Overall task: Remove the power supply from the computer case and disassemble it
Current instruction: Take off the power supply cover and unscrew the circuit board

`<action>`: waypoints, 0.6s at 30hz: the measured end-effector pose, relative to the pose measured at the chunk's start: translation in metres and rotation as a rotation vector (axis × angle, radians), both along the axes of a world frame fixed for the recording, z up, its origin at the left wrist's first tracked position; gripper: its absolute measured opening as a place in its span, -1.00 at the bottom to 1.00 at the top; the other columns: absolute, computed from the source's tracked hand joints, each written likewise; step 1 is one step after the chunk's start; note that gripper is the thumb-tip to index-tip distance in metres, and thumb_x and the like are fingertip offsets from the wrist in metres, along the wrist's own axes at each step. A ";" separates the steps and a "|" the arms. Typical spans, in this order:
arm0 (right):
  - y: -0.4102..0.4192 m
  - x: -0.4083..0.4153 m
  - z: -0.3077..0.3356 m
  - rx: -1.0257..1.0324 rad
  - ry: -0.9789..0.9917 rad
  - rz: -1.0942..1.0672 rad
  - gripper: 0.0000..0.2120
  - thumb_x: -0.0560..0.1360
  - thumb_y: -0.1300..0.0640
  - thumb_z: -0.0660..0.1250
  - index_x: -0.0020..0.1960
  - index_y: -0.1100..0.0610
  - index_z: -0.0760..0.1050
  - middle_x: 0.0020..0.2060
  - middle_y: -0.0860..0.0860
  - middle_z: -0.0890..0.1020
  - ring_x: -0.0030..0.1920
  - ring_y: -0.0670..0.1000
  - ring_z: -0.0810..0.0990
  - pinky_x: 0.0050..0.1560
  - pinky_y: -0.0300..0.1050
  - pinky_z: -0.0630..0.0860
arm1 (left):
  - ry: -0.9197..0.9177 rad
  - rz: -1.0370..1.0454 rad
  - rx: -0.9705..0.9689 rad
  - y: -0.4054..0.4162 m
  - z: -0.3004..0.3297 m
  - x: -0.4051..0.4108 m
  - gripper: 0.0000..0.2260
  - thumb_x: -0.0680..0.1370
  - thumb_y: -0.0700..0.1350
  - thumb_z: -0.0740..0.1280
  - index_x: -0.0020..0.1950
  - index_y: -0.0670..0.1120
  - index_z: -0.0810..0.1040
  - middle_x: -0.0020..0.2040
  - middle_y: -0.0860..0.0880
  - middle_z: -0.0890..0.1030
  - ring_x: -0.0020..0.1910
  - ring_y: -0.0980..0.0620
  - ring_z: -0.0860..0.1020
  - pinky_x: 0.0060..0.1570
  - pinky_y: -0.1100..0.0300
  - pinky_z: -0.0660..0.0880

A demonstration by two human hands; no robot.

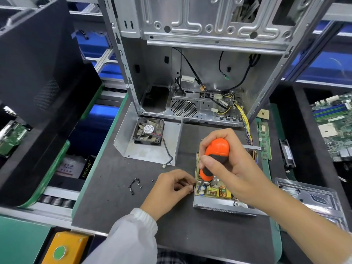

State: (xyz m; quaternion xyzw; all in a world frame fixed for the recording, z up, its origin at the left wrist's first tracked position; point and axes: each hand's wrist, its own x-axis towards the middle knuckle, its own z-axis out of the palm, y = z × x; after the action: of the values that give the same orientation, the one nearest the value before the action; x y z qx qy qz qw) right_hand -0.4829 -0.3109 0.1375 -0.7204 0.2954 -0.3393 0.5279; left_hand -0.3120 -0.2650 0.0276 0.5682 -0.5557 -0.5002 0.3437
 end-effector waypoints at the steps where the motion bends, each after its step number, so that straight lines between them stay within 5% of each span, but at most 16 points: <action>1: 0.000 0.000 0.000 -0.003 0.007 0.004 -0.84 0.53 -0.01 0.25 0.08 -0.10 0.32 -0.14 -0.13 0.54 -0.17 0.07 0.55 -0.12 0.13 0.54 | 0.002 0.000 -0.002 0.000 0.000 0.000 -0.80 0.48 -0.40 0.39 -0.07 -0.11 0.65 -0.12 -0.04 0.64 -0.17 0.02 0.65 -0.01 0.04 0.62; 10: 0.008 0.001 0.000 -0.115 0.086 0.064 -0.81 0.54 -0.01 0.25 0.11 -0.12 0.29 -0.09 -0.20 0.50 -0.11 0.01 0.54 -0.11 -0.05 0.50 | -0.007 0.000 0.009 0.004 0.005 -0.001 -0.79 0.49 -0.39 0.40 -0.06 -0.08 0.65 -0.09 -0.13 0.67 -0.11 -0.07 0.66 -0.01 0.17 0.61; 14: 0.010 0.002 0.000 -0.236 0.157 0.169 -0.82 0.57 0.02 0.23 0.11 -0.05 0.27 -0.06 -0.15 0.46 -0.11 -0.05 0.49 -0.08 -0.29 0.39 | -0.013 -0.014 -0.056 0.006 0.010 -0.001 -0.56 0.46 -0.40 0.40 -0.20 0.21 0.57 -0.23 0.05 0.61 -0.24 0.25 0.58 -0.19 0.43 0.47; 18: 0.008 -0.002 0.003 -0.167 0.123 0.194 -0.84 0.57 0.00 0.24 0.09 -0.04 0.30 -0.07 -0.14 0.47 -0.12 0.02 0.50 -0.11 -0.07 0.48 | -0.029 -0.035 -0.059 0.005 0.005 0.003 -0.56 0.46 -0.36 0.42 -0.21 0.25 0.61 -0.21 0.05 0.63 -0.20 0.09 0.62 -0.15 0.32 0.54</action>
State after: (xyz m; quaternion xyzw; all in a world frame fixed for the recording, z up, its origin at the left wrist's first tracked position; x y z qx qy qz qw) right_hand -0.4853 -0.3027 0.1409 -0.8064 0.2271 -0.2650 0.4774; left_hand -0.3091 -0.2596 0.0321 0.5553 -0.5850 -0.4812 0.3434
